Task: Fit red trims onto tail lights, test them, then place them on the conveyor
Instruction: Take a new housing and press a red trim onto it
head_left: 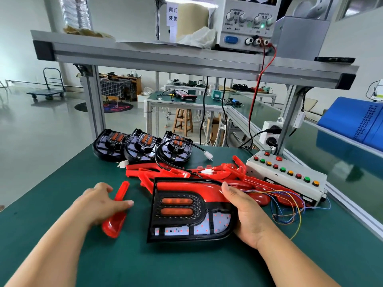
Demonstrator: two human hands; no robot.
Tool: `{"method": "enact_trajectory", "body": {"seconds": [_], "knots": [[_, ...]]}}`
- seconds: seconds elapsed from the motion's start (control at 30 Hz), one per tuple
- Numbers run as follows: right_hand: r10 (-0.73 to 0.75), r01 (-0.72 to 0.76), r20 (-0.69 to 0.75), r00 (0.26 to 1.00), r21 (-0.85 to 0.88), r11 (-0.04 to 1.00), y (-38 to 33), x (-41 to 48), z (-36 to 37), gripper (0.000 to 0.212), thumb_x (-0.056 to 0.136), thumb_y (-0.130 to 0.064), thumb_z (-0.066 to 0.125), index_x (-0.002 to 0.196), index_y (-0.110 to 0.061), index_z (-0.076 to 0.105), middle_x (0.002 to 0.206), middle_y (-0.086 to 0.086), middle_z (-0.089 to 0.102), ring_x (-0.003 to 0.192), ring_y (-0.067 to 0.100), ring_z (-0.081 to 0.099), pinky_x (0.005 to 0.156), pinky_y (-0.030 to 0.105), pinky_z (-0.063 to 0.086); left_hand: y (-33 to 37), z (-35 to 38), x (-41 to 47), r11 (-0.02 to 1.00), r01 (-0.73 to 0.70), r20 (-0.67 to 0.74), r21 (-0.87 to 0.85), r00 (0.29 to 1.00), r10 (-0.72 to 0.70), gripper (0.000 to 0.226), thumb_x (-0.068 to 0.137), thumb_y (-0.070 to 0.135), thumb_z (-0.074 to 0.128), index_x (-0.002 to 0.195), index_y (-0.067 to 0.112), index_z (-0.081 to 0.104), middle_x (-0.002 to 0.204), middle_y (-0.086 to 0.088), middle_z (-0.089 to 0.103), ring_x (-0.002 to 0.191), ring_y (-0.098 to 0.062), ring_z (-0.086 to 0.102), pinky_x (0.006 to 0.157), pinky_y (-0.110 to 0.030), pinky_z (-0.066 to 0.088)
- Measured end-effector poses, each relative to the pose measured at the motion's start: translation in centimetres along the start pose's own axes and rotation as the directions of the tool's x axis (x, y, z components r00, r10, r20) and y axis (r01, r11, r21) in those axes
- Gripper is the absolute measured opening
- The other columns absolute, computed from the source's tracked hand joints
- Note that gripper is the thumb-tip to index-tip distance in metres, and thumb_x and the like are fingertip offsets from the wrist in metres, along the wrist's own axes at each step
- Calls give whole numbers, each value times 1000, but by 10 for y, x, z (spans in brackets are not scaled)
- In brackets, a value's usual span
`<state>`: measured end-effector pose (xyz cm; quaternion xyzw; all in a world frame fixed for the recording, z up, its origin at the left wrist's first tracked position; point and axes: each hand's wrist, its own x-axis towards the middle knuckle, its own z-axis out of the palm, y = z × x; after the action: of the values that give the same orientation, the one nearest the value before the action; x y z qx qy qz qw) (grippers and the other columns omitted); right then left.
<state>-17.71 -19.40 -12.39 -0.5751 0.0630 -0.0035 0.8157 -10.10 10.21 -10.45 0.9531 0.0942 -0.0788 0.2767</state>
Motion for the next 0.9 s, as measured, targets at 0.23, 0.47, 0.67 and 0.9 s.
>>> {"method": "enact_trajectory", "body": {"seconds": [0.23,0.47,0.67,0.9], "knots": [[0,0,29,1000,4,1000,0,0,-2,61,83,-46,64,124,-2,62,120,21,68,112,36,65,103,52,47,5,-3,-5,992,-105,-109,71,988,113,18,86,34,70,90,17,74,77,-3,68,84,-26,63,69,-30,45],[5,-7,73,997,22,1000,-1,4,-3,60,87,-57,52,117,-8,70,121,16,69,112,30,66,89,38,57,25,-8,-24,150,-390,-355,-908,910,214,62,96,3,55,143,36,31,85,-14,67,65,-20,68,63,-36,61],[-21,25,80,997,-39,999,-1,6,0,59,90,-56,48,119,-9,68,120,14,69,113,28,66,103,44,48,50,7,-47,-84,-260,-269,-962,850,454,68,89,-2,49,139,41,35,96,-21,72,88,-28,72,74,-36,60],[-5,10,16,1000,-316,949,-4,1,3,69,86,-72,38,125,-22,65,126,-3,67,122,14,59,114,41,34,46,14,-21,-122,-311,-333,-943,908,256,53,93,-14,45,107,36,35,83,-12,75,81,-19,74,76,-37,61]]}}
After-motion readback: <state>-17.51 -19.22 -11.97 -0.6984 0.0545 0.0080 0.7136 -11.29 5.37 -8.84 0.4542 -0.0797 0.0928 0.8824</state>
